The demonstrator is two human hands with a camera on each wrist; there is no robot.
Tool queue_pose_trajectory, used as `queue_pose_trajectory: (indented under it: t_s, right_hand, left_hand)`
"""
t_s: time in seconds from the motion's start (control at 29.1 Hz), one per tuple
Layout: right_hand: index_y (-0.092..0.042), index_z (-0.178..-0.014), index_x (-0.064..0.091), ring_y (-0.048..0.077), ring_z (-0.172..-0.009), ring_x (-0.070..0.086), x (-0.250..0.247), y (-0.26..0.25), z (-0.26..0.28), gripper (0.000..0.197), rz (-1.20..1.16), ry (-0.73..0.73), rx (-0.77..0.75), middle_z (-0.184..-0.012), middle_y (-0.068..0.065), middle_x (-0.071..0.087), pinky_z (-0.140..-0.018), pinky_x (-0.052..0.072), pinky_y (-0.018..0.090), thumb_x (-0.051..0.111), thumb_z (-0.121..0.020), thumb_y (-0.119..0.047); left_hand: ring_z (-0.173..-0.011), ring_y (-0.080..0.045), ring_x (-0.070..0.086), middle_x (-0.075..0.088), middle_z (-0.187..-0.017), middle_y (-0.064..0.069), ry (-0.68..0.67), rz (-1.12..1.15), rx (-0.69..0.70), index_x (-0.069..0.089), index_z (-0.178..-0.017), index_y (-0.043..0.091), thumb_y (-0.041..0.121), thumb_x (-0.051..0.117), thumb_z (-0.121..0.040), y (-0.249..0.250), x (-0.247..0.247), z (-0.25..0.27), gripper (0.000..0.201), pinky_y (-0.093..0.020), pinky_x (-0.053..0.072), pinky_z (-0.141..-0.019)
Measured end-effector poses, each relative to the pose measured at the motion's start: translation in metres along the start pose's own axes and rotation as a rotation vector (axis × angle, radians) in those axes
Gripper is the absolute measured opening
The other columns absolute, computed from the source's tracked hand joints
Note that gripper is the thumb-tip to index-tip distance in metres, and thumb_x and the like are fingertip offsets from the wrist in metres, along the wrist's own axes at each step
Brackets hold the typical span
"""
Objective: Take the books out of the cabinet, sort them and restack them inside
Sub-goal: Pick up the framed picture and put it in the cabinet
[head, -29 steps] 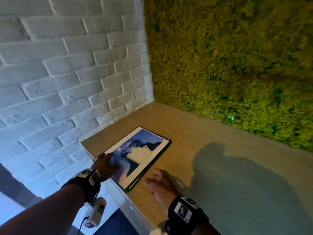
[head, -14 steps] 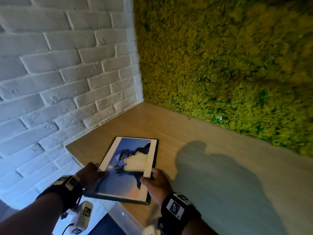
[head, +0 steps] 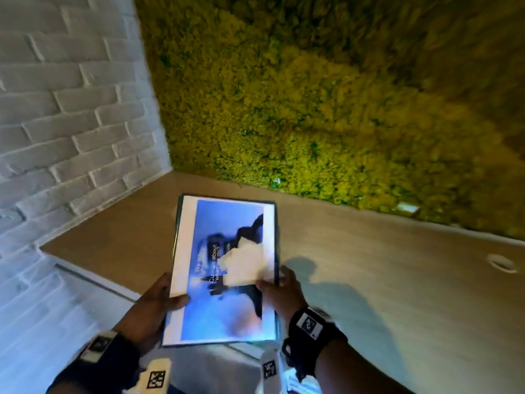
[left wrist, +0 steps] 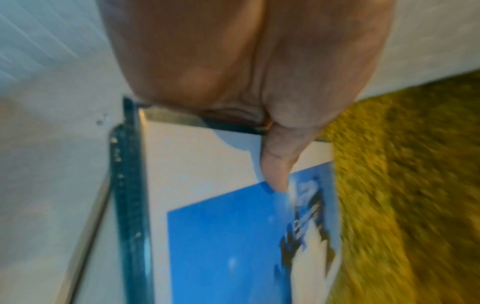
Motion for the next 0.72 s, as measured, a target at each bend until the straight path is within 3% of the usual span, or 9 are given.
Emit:
queue_pose_trajectory:
  t_s: [0.03,0.1,0.17,0.24,0.31,0.41,0.58,0.65,0.72]
  right_hand:
    - [-0.011,-0.107,0.062,0.033,-0.094,0.067,-0.028,0.0,0.015,0.058,-0.101,0.028,-0.028,-0.097,0.016,0.068,-0.085,0.055,0.044,0.075,-0.057,-0.038]
    - [-0.003,-0.094,0.062,0.03,-0.079,0.062,-0.092,0.001,0.047,0.029,-0.216,0.093,-0.092,-0.086,0.023,0.068,-0.074,0.049,0.045,0.073,-0.068,-0.012]
    - [0.0,-0.104,0.061,0.029,-0.078,0.059,-0.154,0.005,0.085,0.035,-0.29,0.187,-0.164,-0.091,0.026,0.068,-0.069,0.045,0.049,0.068,-0.07,-0.003]
    - [-0.011,-0.111,0.061,0.03,-0.087,0.064,-0.211,0.015,0.126,0.04,-0.327,0.253,-0.197,-0.103,0.018,0.072,-0.076,0.05,0.049,0.065,-0.073,-0.002]
    - [-0.022,-0.11,0.061,0.031,-0.096,0.066,-0.253,0.026,0.163,0.036,-0.289,0.3,-0.168,-0.109,0.012,0.073,-0.088,0.053,0.047,0.062,-0.079,-0.002]
    - [-0.027,-0.107,0.061,0.033,-0.099,0.068,-0.307,0.053,0.204,0.032,-0.23,0.362,-0.133,-0.107,0.011,0.074,-0.093,0.053,0.053,0.063,-0.08,-0.012]
    - [-0.02,-0.116,0.061,0.036,-0.099,0.069,-0.343,0.098,0.22,0.037,-0.228,0.43,-0.117,-0.108,0.014,0.074,-0.093,0.054,0.058,0.067,-0.08,-0.018]
    - [-0.016,-0.116,0.061,0.036,-0.1,0.068,-0.348,0.109,0.218,0.038,-0.232,0.433,-0.088,-0.108,0.022,0.071,-0.095,0.051,0.063,0.065,-0.078,-0.022]
    - [-0.013,-0.111,0.06,0.034,-0.095,0.066,-0.353,0.111,0.219,0.034,-0.223,0.432,-0.068,-0.11,0.029,0.066,-0.094,0.049,0.06,0.062,-0.078,-0.019]
  left_hand:
    - [-0.109,-0.019,0.069,0.071,-0.123,-0.008,-0.029,-0.065,0.078,0.058,-0.13,0.011,-0.014,0.066,-0.077,0.004,0.027,0.006,0.059,-0.033,0.055,-0.094]
    - [-0.093,-0.014,0.067,0.072,-0.108,-0.007,-0.027,-0.204,0.201,0.06,-0.116,0.01,-0.013,0.069,-0.079,0.007,0.082,0.017,0.045,-0.021,0.054,-0.081]
    - [-0.079,-0.017,0.058,0.067,-0.093,-0.009,-0.004,-0.304,0.272,0.056,-0.105,0.012,0.008,0.075,-0.074,0.003,0.141,0.029,0.037,-0.029,0.048,-0.07]
    - [-0.072,-0.015,0.055,0.064,-0.088,-0.003,-0.008,-0.319,0.301,0.052,-0.106,0.016,0.02,0.067,-0.069,-0.011,0.2,0.046,0.04,-0.033,0.043,-0.067]
    - [-0.072,-0.016,0.056,0.061,-0.085,0.001,0.012,-0.312,0.291,0.05,-0.107,0.016,0.014,0.067,-0.078,-0.03,0.247,0.064,0.034,-0.031,0.043,-0.067]
    - [-0.078,-0.027,0.058,0.06,-0.083,-0.006,-0.044,-0.31,0.235,0.049,-0.096,0.023,0.001,0.066,-0.088,-0.065,0.307,0.084,0.029,-0.035,0.046,-0.073]
    - [-0.085,-0.031,0.062,0.062,-0.092,-0.009,-0.114,-0.4,0.256,0.047,-0.103,0.02,0.0,0.066,-0.089,-0.104,0.35,0.087,0.031,-0.037,0.047,-0.074]
    - [-0.088,-0.029,0.062,0.062,-0.097,-0.006,-0.125,-0.406,0.269,0.045,-0.112,0.016,0.002,0.066,-0.09,-0.109,0.359,0.083,0.033,-0.035,0.046,-0.074]
    - [-0.088,-0.027,0.061,0.062,-0.098,-0.004,-0.132,-0.401,0.247,0.044,-0.116,0.014,0.007,0.068,-0.09,-0.108,0.364,0.084,0.036,-0.035,0.045,-0.074]
Point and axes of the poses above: each hand's wrist, its own z-axis away from the middle knuckle, its own x-axis out of the palm, y = z × x, the point moved 2 cm from there along -z, towards the middle knuckle
